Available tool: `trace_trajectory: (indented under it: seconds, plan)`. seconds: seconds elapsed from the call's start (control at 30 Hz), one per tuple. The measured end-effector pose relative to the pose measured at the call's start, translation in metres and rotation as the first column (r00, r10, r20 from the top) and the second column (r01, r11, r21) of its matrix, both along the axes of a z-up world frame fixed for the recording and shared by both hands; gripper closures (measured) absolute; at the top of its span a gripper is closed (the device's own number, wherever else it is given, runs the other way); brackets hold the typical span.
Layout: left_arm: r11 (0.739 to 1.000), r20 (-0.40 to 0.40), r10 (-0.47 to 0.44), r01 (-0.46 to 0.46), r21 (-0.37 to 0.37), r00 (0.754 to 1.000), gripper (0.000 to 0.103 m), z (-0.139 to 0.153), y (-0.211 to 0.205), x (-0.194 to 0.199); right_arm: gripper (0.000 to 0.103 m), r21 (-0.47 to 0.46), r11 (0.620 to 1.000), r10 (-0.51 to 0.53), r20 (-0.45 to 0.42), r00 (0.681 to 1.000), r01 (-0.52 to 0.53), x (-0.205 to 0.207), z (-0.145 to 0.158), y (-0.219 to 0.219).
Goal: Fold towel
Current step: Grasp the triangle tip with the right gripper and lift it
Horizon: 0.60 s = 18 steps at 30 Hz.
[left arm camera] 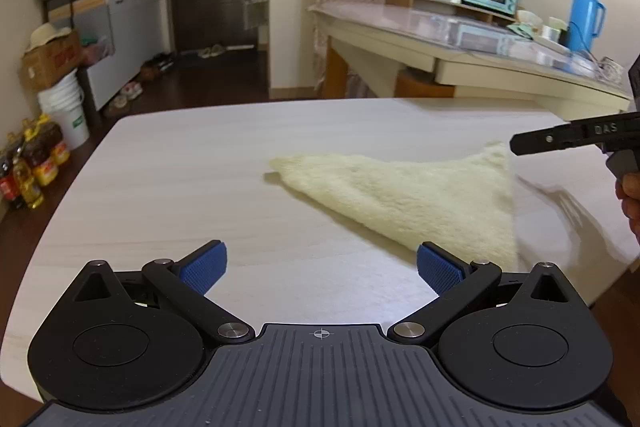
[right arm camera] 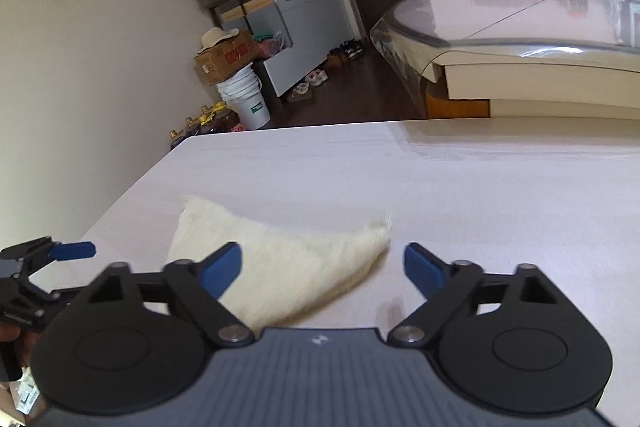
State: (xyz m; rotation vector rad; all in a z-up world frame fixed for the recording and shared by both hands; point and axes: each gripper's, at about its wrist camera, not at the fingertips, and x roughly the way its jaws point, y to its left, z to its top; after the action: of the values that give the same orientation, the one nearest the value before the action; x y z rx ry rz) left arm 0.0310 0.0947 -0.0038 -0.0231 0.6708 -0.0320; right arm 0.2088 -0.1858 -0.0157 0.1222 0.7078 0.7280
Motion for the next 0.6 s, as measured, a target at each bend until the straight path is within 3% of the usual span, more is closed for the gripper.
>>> trace_trajectory:
  seconds: [0.07, 0.13, 0.2, 0.23, 0.47, 0.6]
  plan:
    - [1.0, -0.005, 0.008, -0.008, 0.0, 1.0, 0.0, -0.001, 0.003, 0.005, 0.022, -0.008, 1.0, -0.007, -0.013, 1.0, 0.006, 0.009, -0.005, 0.004]
    - [1.0, -0.007, 0.006, -0.006, -0.007, 1.0, 0.0, -0.002, 0.006, 0.008, 0.034, -0.011, 1.0, -0.017, -0.031, 0.999, 0.016, 0.016, -0.011, 0.006]
    - [1.0, -0.008, 0.001, -0.001, -0.014, 1.0, 0.0, -0.002, 0.01, 0.011, 0.076, -0.015, 1.0, -0.017, -0.03, 0.999, 0.017, 0.017, -0.013, 0.007]
    - [1.0, -0.008, -0.007, 0.007, -0.016, 1.0, 0.0, -0.003, 0.011, 0.013, 0.085, -0.021, 1.0, -0.018, -0.025, 1.0, 0.018, 0.017, -0.014, 0.007]
    - [0.999, -0.004, -0.023, 0.023, 0.045, 1.0, 0.0, 0.005, 0.022, 0.014, 0.09, 0.084, 0.993, 0.078, 0.106, 0.991, -0.087, -0.028, 0.03, 0.01]
    - [0.993, 0.011, 0.032, -0.033, 0.111, 0.999, 0.0, 0.015, 0.046, 0.013, 0.09, 0.141, 0.933, 0.306, 0.167, 0.937, -0.33, -0.089, 0.059, 0.046]
